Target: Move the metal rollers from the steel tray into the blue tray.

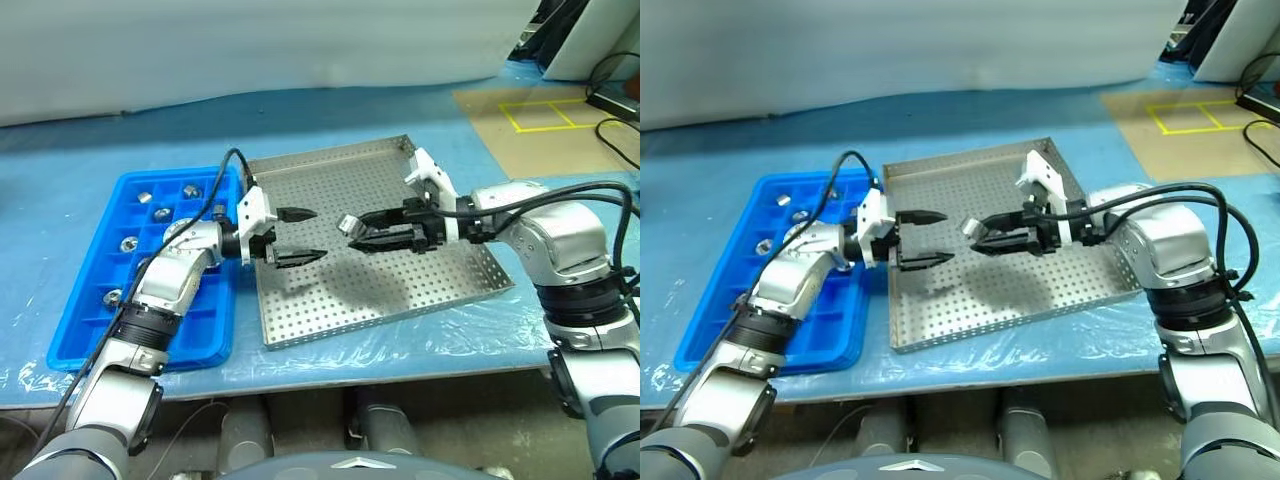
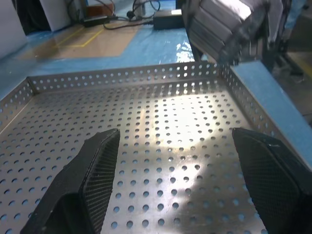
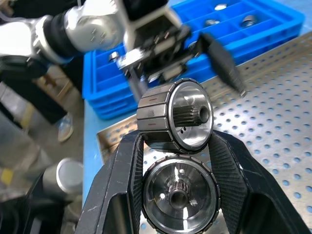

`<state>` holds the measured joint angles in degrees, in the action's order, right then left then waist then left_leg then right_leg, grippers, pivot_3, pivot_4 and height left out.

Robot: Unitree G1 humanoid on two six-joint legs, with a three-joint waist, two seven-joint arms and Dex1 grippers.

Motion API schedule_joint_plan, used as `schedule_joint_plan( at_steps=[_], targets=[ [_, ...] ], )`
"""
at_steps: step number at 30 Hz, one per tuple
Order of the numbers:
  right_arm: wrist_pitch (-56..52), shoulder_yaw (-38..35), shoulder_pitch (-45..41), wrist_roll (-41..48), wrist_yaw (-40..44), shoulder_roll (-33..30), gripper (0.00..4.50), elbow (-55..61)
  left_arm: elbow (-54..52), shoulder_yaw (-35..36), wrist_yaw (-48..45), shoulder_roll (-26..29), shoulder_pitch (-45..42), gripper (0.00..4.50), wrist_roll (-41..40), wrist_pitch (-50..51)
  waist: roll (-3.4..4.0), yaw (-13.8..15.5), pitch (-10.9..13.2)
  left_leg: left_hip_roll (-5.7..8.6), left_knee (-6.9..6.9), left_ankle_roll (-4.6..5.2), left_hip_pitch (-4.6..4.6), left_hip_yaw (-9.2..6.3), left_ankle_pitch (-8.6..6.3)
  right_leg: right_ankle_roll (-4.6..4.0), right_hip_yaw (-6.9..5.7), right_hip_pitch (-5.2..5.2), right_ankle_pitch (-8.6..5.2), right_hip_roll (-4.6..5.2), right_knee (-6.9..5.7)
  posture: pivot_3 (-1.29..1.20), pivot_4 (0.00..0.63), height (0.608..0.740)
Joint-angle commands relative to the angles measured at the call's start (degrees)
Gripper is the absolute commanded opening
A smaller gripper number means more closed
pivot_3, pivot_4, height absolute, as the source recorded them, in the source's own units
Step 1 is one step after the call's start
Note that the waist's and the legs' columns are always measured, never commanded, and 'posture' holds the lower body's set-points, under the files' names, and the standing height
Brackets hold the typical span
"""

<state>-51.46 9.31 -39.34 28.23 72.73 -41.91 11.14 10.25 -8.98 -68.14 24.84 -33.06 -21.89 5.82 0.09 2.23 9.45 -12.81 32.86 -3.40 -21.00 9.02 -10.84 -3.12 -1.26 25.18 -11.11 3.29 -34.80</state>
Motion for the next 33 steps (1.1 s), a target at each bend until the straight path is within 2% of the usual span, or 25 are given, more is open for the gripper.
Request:
schedule_joint_plan(
  at_steps=[1, 13, 33],
  targets=[
    [6.38, 3.34, 1.49, -2.31, 2.72, -2.33, 1.66, 3.04, -2.82, 0.65, -3.21, 0.62, -1.48, 3.89, -2.1, 1.3, 0.0, 0.04, 0.0, 0.0, 0.0, 0.0, 0.0, 0.0, 0.0, 0.0, 0.0, 0.0, 0.0, 0.01, 0.0, -0.19, 0.15, 0.74],
    [9.13, 5.14, -0.25, -4.05, 1.11, -0.35, 1.66, 0.27, -3.85, -2.88, -6.57, 0.85, 0.15, 3.89, 2.97, -3.13, 0.0, -0.11, 0.0, 0.0, -0.01, -0.07, -0.02, 0.0, 0.03, 0.0, 0.01, 0.02, 0.0, -0.01, -0.02, -0.19, 0.15, 0.74],
    [9.36, 7.32, -1.24, -5.26, 0.57, 1.72, 1.66, 0.23, 0.38, -4.21, -5.4, -4.5, -1.73, 3.89, 5.34, -5.87, 0.0, -0.17, 0.0, -0.01, 0.0, -0.06, 0.0, -0.01, 0.03, 0.0, 0.01, 0.01, 0.01, -0.02, -0.06, -0.21, 0.15, 0.74]
  ],
)
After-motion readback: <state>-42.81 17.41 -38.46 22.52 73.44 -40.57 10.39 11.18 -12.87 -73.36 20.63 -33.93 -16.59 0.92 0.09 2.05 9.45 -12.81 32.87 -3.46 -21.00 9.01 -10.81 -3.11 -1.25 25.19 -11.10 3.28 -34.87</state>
